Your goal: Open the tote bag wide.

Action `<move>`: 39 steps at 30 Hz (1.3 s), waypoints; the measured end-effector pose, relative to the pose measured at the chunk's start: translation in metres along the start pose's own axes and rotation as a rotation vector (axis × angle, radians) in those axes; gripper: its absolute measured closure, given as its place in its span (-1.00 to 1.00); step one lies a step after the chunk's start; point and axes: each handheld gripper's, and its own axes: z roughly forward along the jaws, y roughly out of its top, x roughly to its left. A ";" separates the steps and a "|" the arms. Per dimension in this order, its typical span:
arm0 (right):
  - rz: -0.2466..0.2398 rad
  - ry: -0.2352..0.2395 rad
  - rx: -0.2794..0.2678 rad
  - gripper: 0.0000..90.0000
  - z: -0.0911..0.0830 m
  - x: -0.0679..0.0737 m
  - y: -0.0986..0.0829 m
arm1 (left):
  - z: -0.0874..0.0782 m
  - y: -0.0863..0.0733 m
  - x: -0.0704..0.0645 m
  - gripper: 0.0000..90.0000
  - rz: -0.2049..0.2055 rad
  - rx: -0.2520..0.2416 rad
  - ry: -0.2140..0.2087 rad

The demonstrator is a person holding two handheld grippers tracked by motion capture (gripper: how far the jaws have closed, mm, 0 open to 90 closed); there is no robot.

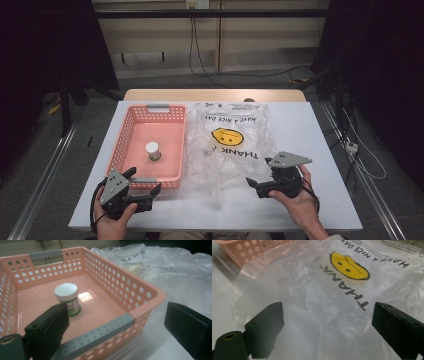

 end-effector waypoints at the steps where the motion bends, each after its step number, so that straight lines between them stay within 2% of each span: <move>1: -0.006 0.011 0.009 -0.77 0.004 0.000 0.001 | 0.000 0.000 0.000 -0.87 0.005 0.004 0.000; 2: -0.006 0.011 0.009 -0.77 0.004 0.000 0.001 | -0.001 0.000 0.000 -0.87 0.000 0.002 -0.002; 4: -0.022 0.027 0.032 -0.77 0.014 0.002 0.006 | -0.001 0.000 -0.001 -0.87 0.026 0.005 0.005; 7: -0.006 0.034 0.045 -0.82 0.024 0.004 0.008 | 0.000 0.000 -0.002 -0.87 0.021 0.009 -0.008; 12: -0.049 0.037 0.079 -0.76 0.037 0.011 0.013 | 0.002 0.001 -0.001 -0.87 0.023 0.005 -0.010; 17: -0.049 0.047 0.080 -0.73 0.044 0.011 0.009 | 0.004 0.002 -0.003 -0.88 0.020 0.011 -0.034; 21: -0.054 0.038 0.108 -0.76 0.050 0.012 0.003 | 0.005 0.002 -0.003 -0.87 0.026 0.011 -0.034; 23: -0.071 0.020 0.122 -0.80 0.053 0.013 0.001 | 0.005 0.002 -0.003 -0.88 0.024 0.016 -0.033; 24: -0.074 0.013 0.147 -0.81 0.055 0.014 -0.001 | 0.005 0.002 -0.002 -0.87 0.026 0.018 -0.033; 26: -0.098 0.000 0.147 -0.70 0.055 0.014 -0.003 | 0.006 0.002 -0.003 -0.88 0.013 0.018 -0.045; 30: -0.103 -0.014 0.171 -0.66 0.056 0.014 -0.004 | 0.005 0.002 -0.004 -0.88 0.023 0.018 -0.039; 31: -0.119 -0.021 0.180 -0.63 0.058 0.014 -0.005 | 0.005 0.002 -0.004 -0.87 0.021 0.016 -0.037; 32: -0.125 -0.037 0.217 -0.53 0.061 0.015 -0.006 | 0.005 0.002 -0.004 -0.87 0.021 0.015 -0.037; 34: -0.144 -0.050 0.222 -0.52 0.064 0.016 -0.007 | 0.005 0.002 -0.004 -0.87 0.021 0.015 -0.038; 37: -0.140 -0.074 0.205 -0.30 0.064 0.014 -0.006 | 0.005 0.002 -0.004 -0.87 0.023 0.013 -0.037; 39: -0.138 -0.084 0.200 -0.28 0.064 0.012 -0.005 | 0.005 0.002 -0.004 -0.87 0.022 0.013 -0.036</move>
